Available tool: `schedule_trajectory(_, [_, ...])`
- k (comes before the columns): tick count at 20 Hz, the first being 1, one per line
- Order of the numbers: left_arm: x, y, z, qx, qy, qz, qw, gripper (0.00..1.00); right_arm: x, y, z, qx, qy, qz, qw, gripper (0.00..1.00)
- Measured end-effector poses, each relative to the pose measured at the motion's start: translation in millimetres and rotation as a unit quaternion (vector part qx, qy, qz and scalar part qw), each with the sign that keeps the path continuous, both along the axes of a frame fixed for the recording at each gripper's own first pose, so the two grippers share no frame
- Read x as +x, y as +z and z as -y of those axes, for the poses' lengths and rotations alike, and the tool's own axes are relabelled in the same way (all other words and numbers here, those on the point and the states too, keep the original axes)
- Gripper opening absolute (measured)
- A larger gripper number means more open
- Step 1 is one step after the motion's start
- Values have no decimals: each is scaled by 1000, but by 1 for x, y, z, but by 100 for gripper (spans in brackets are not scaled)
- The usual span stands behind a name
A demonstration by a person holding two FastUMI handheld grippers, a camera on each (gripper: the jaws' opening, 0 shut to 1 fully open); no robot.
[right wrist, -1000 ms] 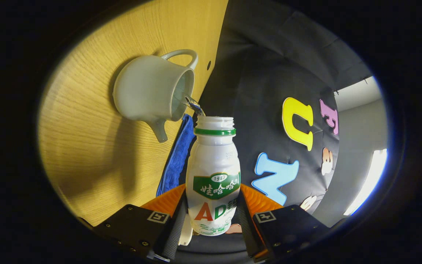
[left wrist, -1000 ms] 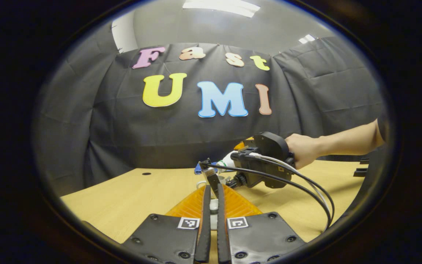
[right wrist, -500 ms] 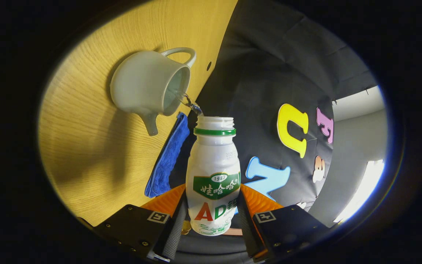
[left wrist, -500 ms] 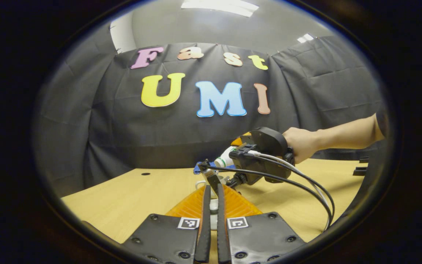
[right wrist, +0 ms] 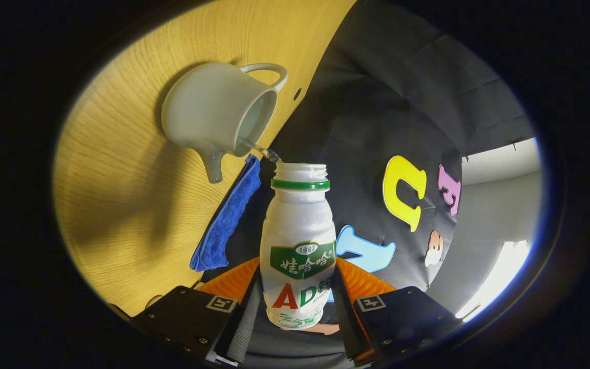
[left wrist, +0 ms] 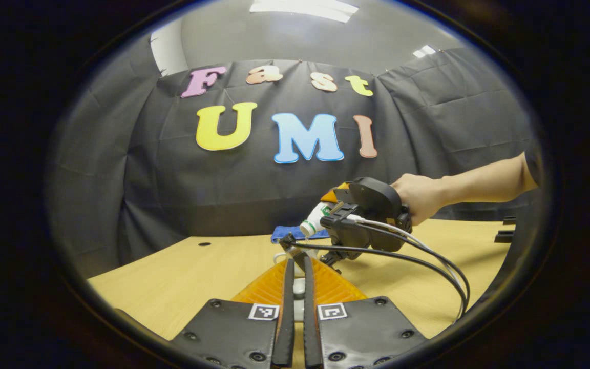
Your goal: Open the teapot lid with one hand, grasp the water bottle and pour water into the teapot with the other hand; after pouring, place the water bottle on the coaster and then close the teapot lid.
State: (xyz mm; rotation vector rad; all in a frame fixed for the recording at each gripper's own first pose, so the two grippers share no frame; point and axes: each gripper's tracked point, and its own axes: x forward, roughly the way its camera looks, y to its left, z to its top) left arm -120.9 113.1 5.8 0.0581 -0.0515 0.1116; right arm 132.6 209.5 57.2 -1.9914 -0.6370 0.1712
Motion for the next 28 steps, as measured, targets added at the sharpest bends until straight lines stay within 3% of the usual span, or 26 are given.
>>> schedule_trajectory(14, [0, -1, 2, 8, -1, -5, 1000, 18, -2, -16, -11, -38, 8, 12, 999, 70])
schedule_trajectory(15, [0, -1, 3, 8, -1, -4, 1000, 14, -2, -17, -11, -37, 8, 10, 999, 70])
schedule_trajectory(18, [1, 0, 2, 8, -1, -5, 1000, 18, -2, -18, -11, -34, 8, 6, 999, 70])
schedule_trajectory(22, [0, -1, 1, 7, 0, -5, 1000, 13, 3, -27, -8, 6, 4, -50, 999, 70])
schedule_trajectory(25, [0, -1, -1, 4, 3, -7, 1000, 18, 2, -26, -6, 42, 10, -67, 997, 70])
schedule_trajectory(28, [-1, -3, -4, -8, 3, -8, 1000, 14, 5, -34, -2, 105, 8, -136, 985, 70])
